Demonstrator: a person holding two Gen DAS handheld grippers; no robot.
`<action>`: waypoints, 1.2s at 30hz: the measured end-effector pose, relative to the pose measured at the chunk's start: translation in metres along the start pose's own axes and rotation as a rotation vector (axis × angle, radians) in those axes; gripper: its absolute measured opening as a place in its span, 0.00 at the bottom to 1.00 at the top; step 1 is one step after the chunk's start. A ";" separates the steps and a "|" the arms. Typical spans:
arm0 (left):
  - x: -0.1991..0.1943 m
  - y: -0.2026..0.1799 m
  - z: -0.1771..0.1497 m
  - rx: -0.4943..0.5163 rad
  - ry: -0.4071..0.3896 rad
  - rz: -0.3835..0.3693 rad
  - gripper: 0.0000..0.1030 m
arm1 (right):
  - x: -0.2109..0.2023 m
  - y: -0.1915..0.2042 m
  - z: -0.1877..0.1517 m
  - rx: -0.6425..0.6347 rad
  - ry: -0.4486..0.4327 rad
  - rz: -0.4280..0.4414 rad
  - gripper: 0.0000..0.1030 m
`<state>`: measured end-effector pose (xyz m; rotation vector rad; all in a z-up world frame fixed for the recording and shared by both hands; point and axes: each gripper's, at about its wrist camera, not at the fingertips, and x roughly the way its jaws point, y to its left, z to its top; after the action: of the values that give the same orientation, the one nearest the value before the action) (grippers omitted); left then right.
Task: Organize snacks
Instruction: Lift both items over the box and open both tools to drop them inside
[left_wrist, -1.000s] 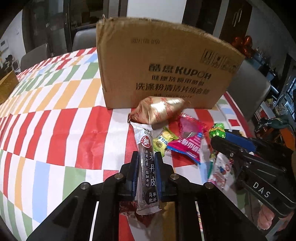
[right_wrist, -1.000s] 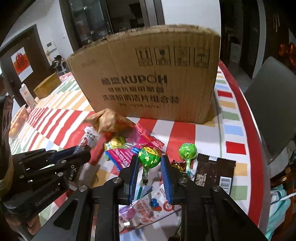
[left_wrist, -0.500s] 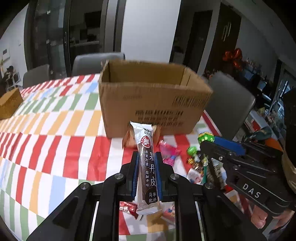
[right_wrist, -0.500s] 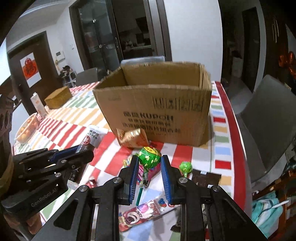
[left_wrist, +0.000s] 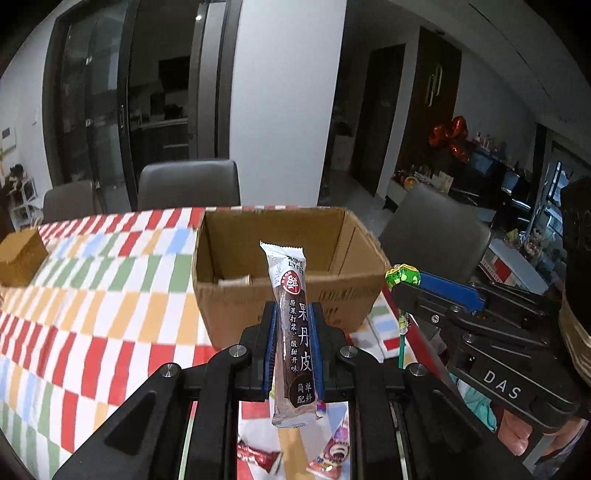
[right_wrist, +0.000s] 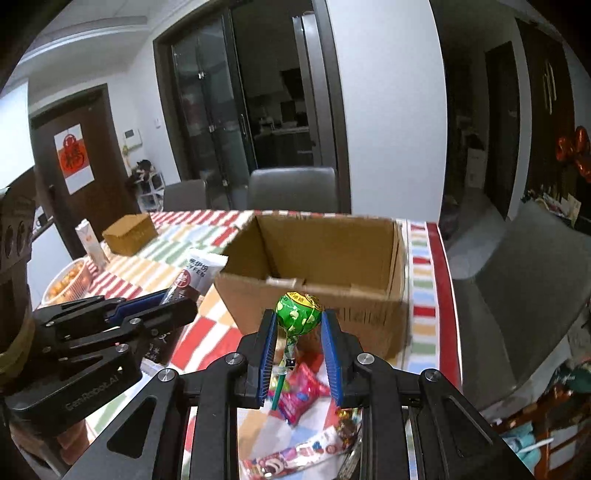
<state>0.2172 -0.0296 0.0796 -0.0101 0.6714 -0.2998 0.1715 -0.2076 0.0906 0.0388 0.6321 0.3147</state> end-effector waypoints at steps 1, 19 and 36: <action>0.002 0.001 0.005 0.003 0.000 -0.003 0.17 | 0.000 0.000 0.004 0.000 -0.003 0.000 0.25; 0.062 0.019 0.079 0.062 0.022 0.020 0.17 | 0.058 -0.026 0.072 0.000 0.029 -0.024 0.25; 0.105 0.019 0.081 0.092 0.058 0.051 0.38 | 0.097 -0.048 0.079 0.018 0.055 -0.068 0.37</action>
<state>0.3501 -0.0478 0.0770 0.1041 0.7142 -0.2831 0.3047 -0.2192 0.0921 0.0257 0.6895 0.2447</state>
